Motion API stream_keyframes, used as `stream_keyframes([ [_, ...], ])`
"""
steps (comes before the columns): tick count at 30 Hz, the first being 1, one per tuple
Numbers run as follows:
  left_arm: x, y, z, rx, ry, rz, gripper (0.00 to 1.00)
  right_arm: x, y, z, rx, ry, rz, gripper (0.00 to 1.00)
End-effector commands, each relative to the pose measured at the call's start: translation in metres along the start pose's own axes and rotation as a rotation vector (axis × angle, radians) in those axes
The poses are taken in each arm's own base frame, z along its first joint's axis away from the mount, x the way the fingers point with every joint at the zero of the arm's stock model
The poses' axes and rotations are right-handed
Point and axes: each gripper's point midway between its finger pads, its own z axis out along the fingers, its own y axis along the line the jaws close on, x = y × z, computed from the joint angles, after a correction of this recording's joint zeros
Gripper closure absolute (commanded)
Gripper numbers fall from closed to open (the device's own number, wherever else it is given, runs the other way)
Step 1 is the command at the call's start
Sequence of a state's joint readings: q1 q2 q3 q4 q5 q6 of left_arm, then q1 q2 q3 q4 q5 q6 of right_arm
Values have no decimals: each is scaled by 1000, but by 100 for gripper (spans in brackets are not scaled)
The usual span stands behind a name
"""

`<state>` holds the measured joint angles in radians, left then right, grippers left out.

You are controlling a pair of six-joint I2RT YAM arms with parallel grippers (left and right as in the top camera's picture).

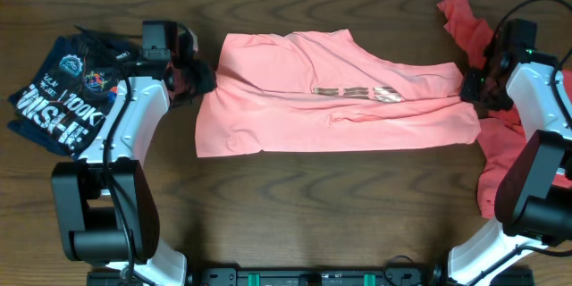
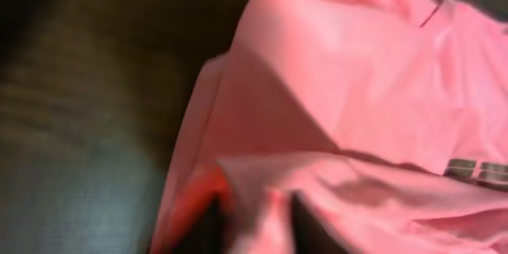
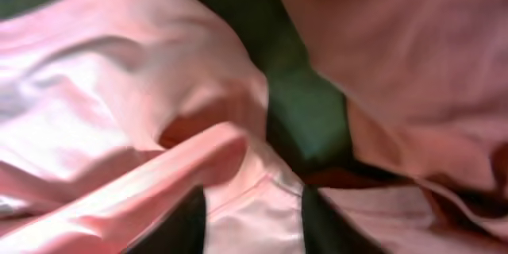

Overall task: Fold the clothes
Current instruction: 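Lay the shirt flat and release both grippers at its sides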

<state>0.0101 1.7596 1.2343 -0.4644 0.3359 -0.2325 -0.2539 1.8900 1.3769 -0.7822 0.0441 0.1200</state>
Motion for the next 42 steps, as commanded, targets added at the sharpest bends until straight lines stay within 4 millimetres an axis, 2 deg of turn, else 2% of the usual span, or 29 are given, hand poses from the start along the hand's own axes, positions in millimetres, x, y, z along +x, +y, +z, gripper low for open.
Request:
stream_keyframes([
  [1,-11,-4,-12,10,-30,-6,44,-4,5,-8,-30,-14,-1,54],
  [2,-9,-4,-14,7,-20,-17,36,-2,3,-11,-24,-12,0,51],
  [3,-2,-3,-17,-1,6,-26,34,1,2,-15,-22,-2,0,50],
  [7,41,7,-24,-55,175,-75,31,37,-2,-19,-3,142,-6,50],
  [10,77,17,-27,-95,305,-113,31,63,-6,-8,15,219,-8,50],
  [12,89,22,-23,-103,331,-122,31,74,-7,1,19,234,7,50],
  [16,99,30,-6,-96,311,-115,31,89,-8,23,20,226,25,48],
  [20,104,37,15,-77,252,-93,31,90,-6,42,4,169,33,47],
  [22,107,41,22,-70,230,-86,31,91,-6,45,2,158,32,51],
  [23,109,42,25,-69,225,-85,31,92,-6,45,3,160,33,57],
  [25,116,45,28,-70,230,-86,32,95,-7,45,9,172,31,78],
  [27,126,48,29,-77,251,-93,41,102,-13,43,39,200,36,91],
  [28,132,50,29,-82,269,-98,45,107,-17,42,64,222,46,93],
  [30,145,54,27,-96,308,-110,62,117,-25,39,113,258,60,96],
  [32,161,58,24,-113,362,-127,74,125,-34,35,164,288,69,97],
  [36,194,65,16,-147,470,-160,93,133,-46,30,231,321,59,90],
  [39,216,71,10,-174,538,-179,94,138,-46,29,233,342,56,87],
  [42,233,86,-3,-276,602,-194,94,148,-50,24,254,385,48,87],
])
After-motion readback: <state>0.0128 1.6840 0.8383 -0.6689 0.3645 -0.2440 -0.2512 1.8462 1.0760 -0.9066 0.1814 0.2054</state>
